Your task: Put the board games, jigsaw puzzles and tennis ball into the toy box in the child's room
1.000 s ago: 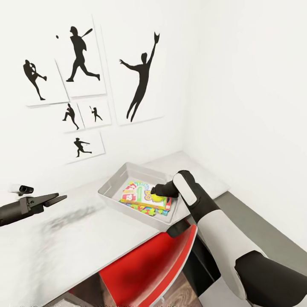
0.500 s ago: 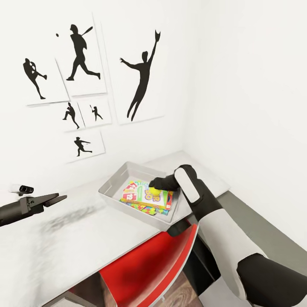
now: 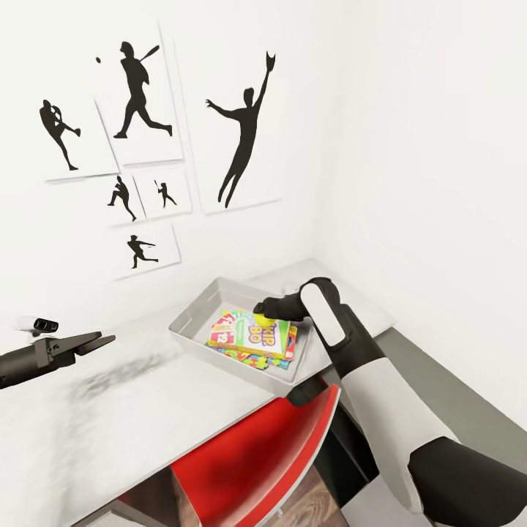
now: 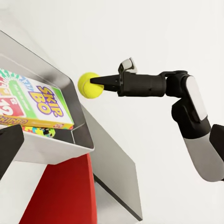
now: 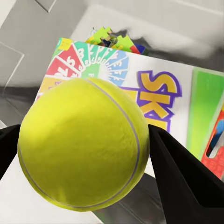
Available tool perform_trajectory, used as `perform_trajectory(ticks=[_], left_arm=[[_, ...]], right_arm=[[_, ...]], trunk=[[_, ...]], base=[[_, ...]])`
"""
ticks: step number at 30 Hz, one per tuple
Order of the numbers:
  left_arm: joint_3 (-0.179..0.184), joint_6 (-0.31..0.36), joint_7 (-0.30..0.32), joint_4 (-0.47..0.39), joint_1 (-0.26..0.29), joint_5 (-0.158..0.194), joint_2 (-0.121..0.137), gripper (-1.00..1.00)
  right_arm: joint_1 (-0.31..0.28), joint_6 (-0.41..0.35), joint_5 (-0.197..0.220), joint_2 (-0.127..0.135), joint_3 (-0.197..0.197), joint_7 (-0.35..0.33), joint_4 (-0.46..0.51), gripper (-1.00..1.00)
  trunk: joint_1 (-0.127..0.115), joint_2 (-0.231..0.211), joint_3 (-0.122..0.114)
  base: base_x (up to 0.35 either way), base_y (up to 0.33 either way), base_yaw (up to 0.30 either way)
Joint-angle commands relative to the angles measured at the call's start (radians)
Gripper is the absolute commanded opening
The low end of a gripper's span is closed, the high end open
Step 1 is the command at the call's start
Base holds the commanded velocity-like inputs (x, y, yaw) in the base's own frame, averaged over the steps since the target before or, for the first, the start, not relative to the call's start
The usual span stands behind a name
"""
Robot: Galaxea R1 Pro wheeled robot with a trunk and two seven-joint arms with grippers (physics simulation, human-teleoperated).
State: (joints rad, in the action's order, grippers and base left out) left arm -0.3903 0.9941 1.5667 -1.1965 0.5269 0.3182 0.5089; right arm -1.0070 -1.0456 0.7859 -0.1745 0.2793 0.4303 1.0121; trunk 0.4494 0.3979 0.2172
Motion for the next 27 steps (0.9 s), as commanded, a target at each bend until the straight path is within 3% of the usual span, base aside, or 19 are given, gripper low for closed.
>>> perform_trajectory(ticks=[1, 8, 27], left_arm=[[0.0, 0.011, 0.004, 0.0, 0.001, -0.001, 0.0, 1.0], [0.0, 0.011, 0.004, 0.0, 0.001, -0.001, 0.0, 1.0], [-0.001, 0.011, 0.004, 0.0, 0.001, -0.001, 0.0, 1.0]], right_arm=[[-0.001, -0.002, 0.012, 0.0, 0.001, 0.011, 0.0, -1.0], [-0.001, -0.002, 0.013, 0.034, 0.008, 0.01, 0.0, -1.0], [-0.004, -0.002, 0.012, 0.043, 0.012, 0.011, -0.035, -1.0]], trunk=[[0.001, 0.002, 0.002], [0.001, 0.002, -0.002], [0.001, 0.002, -0.004]], base=[[0.0, 0.0, 0.0], [0.0, 0.0, -0.029], [0.0, 0.0, -0.004]])
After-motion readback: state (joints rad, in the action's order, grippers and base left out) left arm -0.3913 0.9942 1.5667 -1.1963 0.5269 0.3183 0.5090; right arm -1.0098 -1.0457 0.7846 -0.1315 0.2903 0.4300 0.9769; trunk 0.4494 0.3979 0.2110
